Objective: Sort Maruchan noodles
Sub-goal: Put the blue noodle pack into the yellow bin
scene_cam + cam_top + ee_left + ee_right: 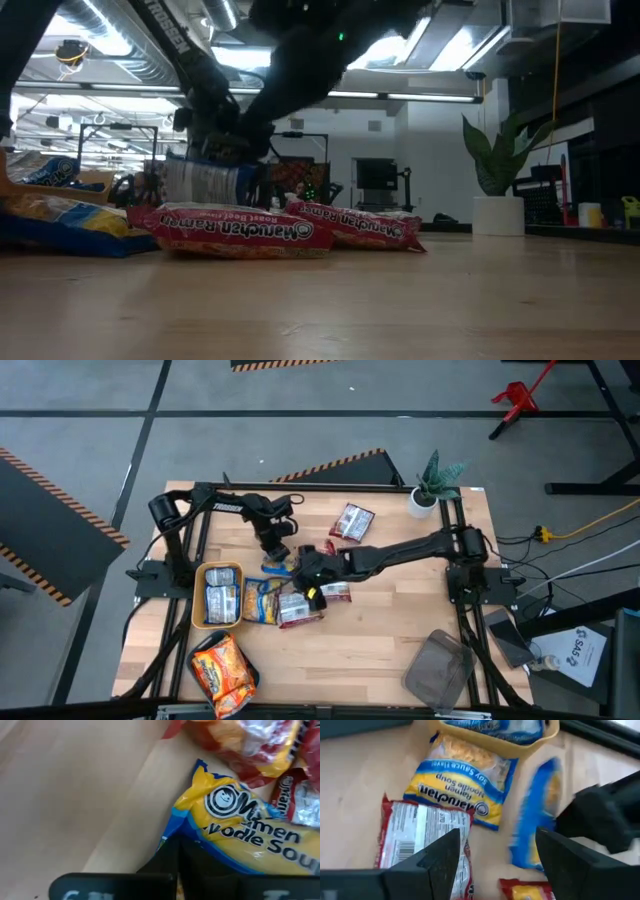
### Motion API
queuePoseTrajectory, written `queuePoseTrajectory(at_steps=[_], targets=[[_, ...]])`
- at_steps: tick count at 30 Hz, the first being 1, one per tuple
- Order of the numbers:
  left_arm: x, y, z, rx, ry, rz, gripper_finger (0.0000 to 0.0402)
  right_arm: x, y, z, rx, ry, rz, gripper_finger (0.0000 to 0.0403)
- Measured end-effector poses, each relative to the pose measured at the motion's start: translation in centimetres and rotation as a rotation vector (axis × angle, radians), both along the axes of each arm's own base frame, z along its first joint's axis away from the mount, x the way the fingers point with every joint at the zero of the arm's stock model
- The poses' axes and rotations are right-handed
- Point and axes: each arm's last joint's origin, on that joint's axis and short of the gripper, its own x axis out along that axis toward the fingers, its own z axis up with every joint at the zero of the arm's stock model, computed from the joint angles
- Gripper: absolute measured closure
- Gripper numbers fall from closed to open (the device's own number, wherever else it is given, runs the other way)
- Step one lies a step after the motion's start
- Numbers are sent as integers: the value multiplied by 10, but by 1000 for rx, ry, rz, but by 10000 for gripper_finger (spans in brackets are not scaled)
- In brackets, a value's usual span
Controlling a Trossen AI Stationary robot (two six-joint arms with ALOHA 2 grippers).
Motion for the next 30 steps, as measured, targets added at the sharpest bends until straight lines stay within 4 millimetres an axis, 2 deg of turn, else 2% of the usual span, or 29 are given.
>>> queuePoseTrajectory(at_steps=[4,7,14,18,21,30], targets=[[-1,1,0,0,2,9,401,5,-3,-18,-82,27,-95,157],[0,1,-1,3,2,8,401,7,-7,-16,-147,-8,-203,157],[1,2,-1,19,-3,24,401,12,3,-13,15,-70,-131,157],[2,2,-1,20,-6,28,401,14,6,-17,-9,-89,-180,157],[2,2,-1,20,-6,30,401,17,-1,-18,-2,-107,-181,157],[3,3,-1,27,-12,31,401,28,-6,-46,-5,-106,-205,157]])
